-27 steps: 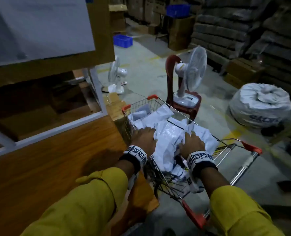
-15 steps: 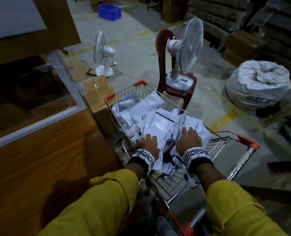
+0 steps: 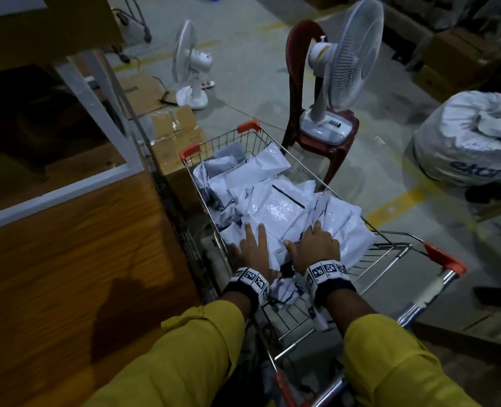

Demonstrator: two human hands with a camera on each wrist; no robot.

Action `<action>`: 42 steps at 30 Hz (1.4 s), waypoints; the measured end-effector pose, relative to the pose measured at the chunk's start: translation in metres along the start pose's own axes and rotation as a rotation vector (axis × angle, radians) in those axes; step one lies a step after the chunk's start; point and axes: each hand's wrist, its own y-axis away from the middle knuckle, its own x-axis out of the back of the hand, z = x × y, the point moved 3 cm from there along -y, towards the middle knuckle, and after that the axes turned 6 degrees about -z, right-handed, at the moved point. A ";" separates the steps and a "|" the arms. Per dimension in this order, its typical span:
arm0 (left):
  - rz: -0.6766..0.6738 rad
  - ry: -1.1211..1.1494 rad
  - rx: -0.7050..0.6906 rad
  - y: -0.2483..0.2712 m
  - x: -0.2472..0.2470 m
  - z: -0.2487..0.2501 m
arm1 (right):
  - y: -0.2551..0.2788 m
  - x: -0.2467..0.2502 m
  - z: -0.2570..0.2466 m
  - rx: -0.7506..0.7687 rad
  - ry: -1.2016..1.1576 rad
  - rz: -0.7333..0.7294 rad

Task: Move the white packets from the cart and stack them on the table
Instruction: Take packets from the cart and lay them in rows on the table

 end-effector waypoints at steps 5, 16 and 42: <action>0.053 0.267 0.046 -0.011 -0.001 -0.002 | -0.002 0.000 0.011 0.004 0.025 -0.010; 0.302 0.816 0.085 -0.003 0.025 -0.043 | -0.028 -0.002 -0.022 0.351 0.046 -0.094; 0.196 0.577 0.177 0.009 0.035 -0.043 | -0.047 0.004 -0.024 0.249 0.145 -0.089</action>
